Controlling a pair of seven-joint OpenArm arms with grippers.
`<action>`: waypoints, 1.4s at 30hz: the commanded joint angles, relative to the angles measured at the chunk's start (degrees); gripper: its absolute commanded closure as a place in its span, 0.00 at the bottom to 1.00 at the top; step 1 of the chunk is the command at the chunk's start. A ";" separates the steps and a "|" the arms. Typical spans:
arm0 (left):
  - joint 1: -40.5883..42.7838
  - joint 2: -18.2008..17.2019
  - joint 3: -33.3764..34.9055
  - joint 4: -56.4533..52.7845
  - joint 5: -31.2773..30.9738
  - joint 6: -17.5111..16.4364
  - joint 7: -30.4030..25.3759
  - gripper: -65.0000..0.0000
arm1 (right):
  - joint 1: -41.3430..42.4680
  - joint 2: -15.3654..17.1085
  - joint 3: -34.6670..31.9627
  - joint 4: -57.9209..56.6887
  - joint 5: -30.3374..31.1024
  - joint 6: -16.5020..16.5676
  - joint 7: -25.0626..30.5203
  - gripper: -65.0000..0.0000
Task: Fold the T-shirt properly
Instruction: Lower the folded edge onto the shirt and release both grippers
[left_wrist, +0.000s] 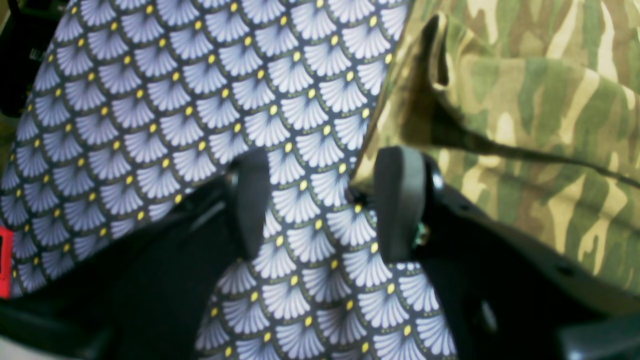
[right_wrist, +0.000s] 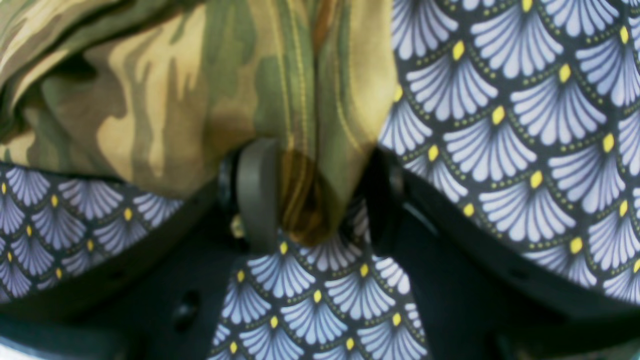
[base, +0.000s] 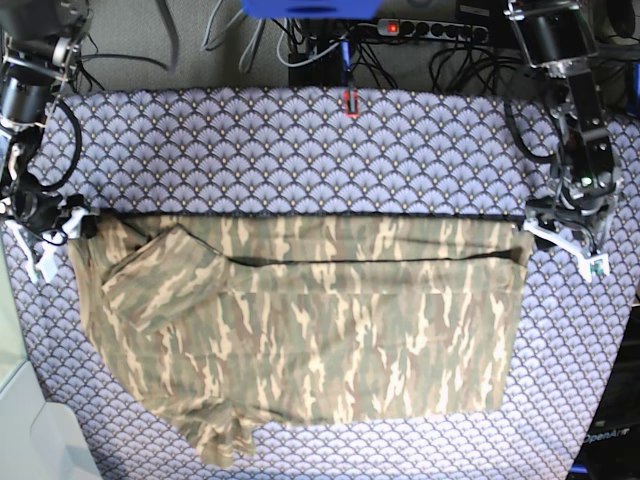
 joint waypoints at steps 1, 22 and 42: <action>-0.75 -0.68 -0.16 0.69 0.19 0.14 -0.99 0.49 | 0.83 0.81 0.26 0.78 0.52 0.03 0.16 0.60; -3.39 2.14 1.07 -8.28 0.28 0.14 -6.53 0.49 | 0.83 0.46 0.26 0.78 0.52 0.03 0.34 1.00; -5.76 2.14 3.88 -16.10 0.28 0.14 -10.93 0.64 | 0.74 0.46 0.09 0.78 0.43 0.03 0.16 1.00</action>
